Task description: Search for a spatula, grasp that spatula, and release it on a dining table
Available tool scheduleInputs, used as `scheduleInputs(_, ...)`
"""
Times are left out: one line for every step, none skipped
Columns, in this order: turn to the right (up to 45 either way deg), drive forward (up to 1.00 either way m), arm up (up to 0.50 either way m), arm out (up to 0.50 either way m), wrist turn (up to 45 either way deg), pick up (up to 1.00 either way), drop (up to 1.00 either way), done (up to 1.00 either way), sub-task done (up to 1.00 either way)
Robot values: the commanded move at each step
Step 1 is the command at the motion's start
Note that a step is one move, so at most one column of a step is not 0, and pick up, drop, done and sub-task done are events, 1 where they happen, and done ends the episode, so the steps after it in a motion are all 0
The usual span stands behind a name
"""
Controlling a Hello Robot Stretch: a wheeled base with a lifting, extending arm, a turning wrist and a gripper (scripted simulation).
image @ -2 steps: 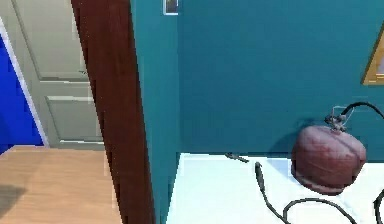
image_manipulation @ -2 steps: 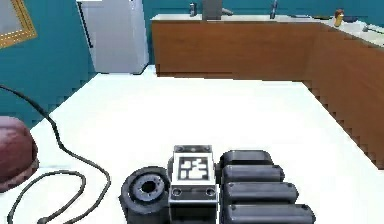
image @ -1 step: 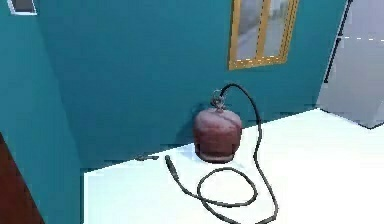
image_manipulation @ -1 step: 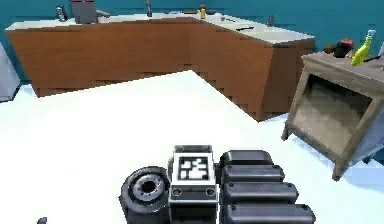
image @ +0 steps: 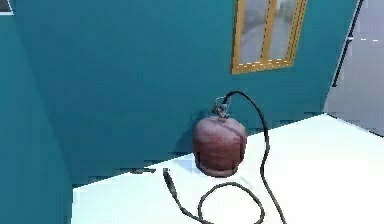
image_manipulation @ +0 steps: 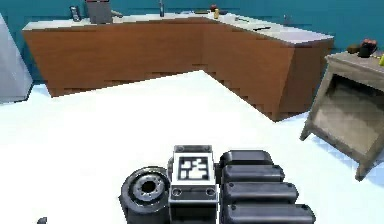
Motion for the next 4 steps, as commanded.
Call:
scheduleInputs(-45.0, 0.00, 0.00, 0.00, 0.0, 0.00, 0.00, 0.00, 0.00)
scheduleInputs(-45.0, 0.00, 0.00, 0.00, 0.0, 0.00, 0.00, 0.00, 0.00)
scheduleInputs(-39.0, 0.00, 0.00, 0.00, 0.0, 0.00, 0.00, 0.00, 0.00)
scheduleInputs(0.0, 0.60, 0.00, 0.00, 0.0, 0.00, 0.00, 0.00, 0.00)
